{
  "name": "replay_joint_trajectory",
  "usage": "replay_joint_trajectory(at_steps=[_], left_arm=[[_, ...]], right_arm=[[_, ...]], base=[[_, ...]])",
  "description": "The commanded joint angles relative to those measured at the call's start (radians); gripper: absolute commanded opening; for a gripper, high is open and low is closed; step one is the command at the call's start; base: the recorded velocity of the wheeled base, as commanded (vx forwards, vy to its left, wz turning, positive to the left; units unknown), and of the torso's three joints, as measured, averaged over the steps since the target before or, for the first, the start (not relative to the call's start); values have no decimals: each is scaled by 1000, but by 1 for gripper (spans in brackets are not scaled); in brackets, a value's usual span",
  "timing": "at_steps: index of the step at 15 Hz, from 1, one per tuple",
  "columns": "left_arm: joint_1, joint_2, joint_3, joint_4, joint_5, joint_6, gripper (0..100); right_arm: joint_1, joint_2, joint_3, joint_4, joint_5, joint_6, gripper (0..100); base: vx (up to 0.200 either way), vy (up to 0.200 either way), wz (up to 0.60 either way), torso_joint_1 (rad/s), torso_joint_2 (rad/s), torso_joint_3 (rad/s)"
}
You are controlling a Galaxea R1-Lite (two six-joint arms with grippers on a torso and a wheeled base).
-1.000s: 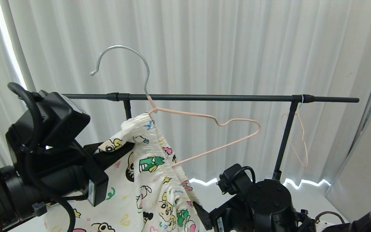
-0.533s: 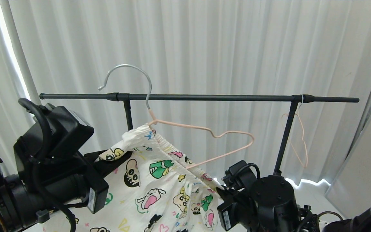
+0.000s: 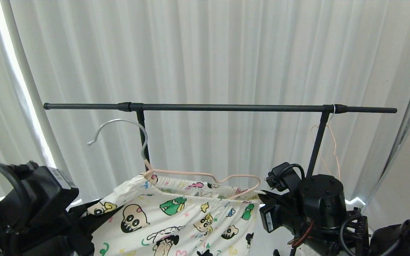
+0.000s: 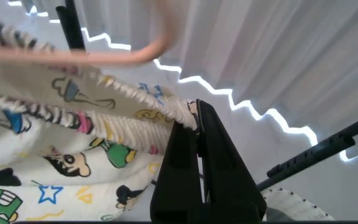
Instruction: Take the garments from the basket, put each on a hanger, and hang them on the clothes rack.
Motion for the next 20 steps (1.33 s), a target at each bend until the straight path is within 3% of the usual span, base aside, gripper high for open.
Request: replay_joint_trajectory(at_steps=[1, 4, 7, 9, 10, 13, 14, 17, 20], left_arm=[[9, -84, 63, 1, 0, 2, 0], [12, -98, 112, 3, -3, 11, 0], [12, -46, 196, 6, 4, 75, 0], [12, 11, 190, 6, 52, 115, 0], [10, 84, 164, 4, 138, 141, 0], [9, 195, 46, 4, 173, 101, 0], [9, 218, 17, 3, 174, 78, 0], [3, 236, -21, 1, 173, 20, 0], [-85, 221, -43, -16, 170, -124, 0]], right_arm=[[-20, -25, 0, -1, 11, -2, 0], [-22, -33, 0, -1, 12, -2, 0], [-22, -64, -2, -1, 42, -11, 0], [-22, -99, -3, 1, 86, -45, 0], [-22, -128, -3, 15, 115, -77, 0], [-9, -194, -10, 120, 121, -91, 0], [-6, -206, -10, 131, 123, -92, 100], [-5, -239, -8, 131, 184, -120, 100], [0, -254, -2, 136, 319, -198, 100]], base=[[0, 0, 0, 0, 0, 0], [0, 0, 0, 0, 0, 0], [0, 0, 0, 0, 0, 0], [0, 0, 0, 0, 0, 0], [0, 0, 0, 0, 0, 0], [0, 0, 0, 0, 0, 0], [0, 0, 0, 0, 0, 0], [0, 0, 0, 0, 0, 0], [0, 0, 0, 0, 0, 0]])
